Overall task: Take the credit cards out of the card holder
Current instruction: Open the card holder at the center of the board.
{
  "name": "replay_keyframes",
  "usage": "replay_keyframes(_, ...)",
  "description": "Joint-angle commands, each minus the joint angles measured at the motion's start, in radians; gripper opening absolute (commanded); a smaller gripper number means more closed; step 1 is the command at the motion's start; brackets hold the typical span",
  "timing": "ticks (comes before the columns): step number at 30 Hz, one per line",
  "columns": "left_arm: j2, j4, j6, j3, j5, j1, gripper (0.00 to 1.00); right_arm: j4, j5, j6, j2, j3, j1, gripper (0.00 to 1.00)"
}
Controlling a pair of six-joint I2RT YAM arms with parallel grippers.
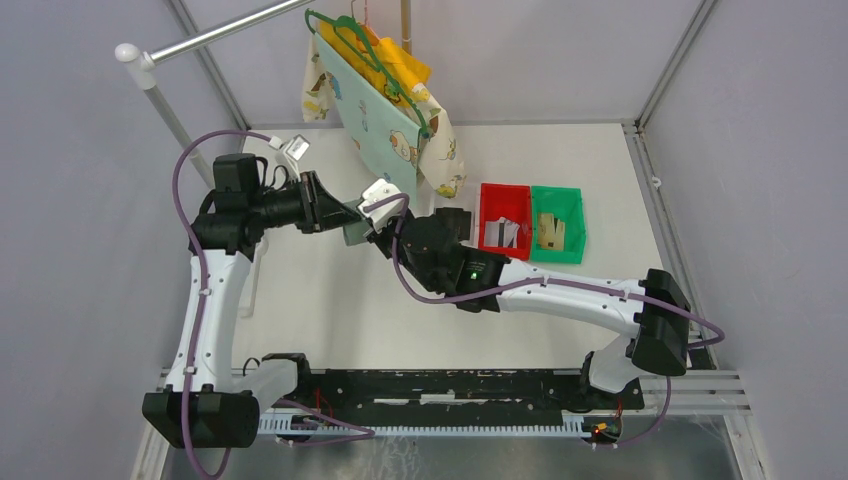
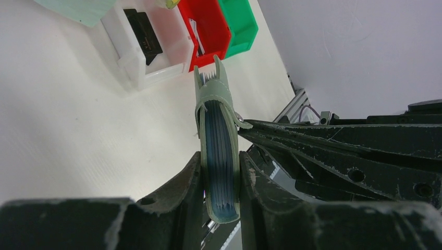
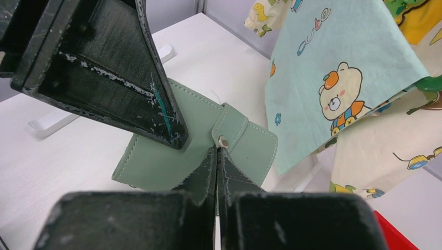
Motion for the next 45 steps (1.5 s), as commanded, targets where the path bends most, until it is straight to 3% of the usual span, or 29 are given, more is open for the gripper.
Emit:
replay_keyframes(1,-0.025,-0.152,0.098,0.051,0.227,-0.017,0.02,0.076,0.115,-0.017,-0.020,0.028,-0.056,0.00)
replay_keyframes(9,-0.011,-0.270,0.226,0.090,0.209,-0.017,0.02,0.111,0.150,0.025,-0.062,0.003,-0.087,0.00)
replay_keyframes(14,-0.014,-0.294,0.292,0.109,0.180,-0.017,0.02,0.023,0.001,0.071,-0.069,0.023,-0.103,0.00)
replay_keyframes(16,-0.024,-0.315,0.372,0.132,0.160,-0.017,0.02,-0.091,-0.132,0.164,-0.066,0.075,-0.149,0.15)
replay_keyframes(19,-0.056,-0.291,0.467,0.130,0.125,-0.017,0.02,-0.192,-0.355,0.263,-0.096,0.098,-0.244,0.50)
replay_keyframes(22,-0.074,-0.288,0.537,0.137,0.109,-0.017,0.02,-0.206,-0.519,0.319,-0.179,0.011,-0.339,0.63)
replay_keyframes(27,-0.082,-0.298,0.581,0.162,0.194,-0.017,0.02,-0.072,-0.848,0.422,-0.339,-0.210,-0.517,0.69)
replay_keyframes(31,-0.081,-0.298,0.576,0.181,0.226,-0.017,0.02,-0.006,-1.138,0.434,-0.335,-0.258,-0.536,0.77)
replay_keyframes(38,-0.076,-0.296,0.509,0.198,0.315,-0.017,0.02,0.244,-1.209,0.498,-0.331,-0.349,-0.488,0.86)
replay_keyframes(45,-0.075,-0.295,0.481,0.216,0.386,-0.017,0.02,0.415,-1.262,0.577,-0.270,-0.337,-0.444,0.87)
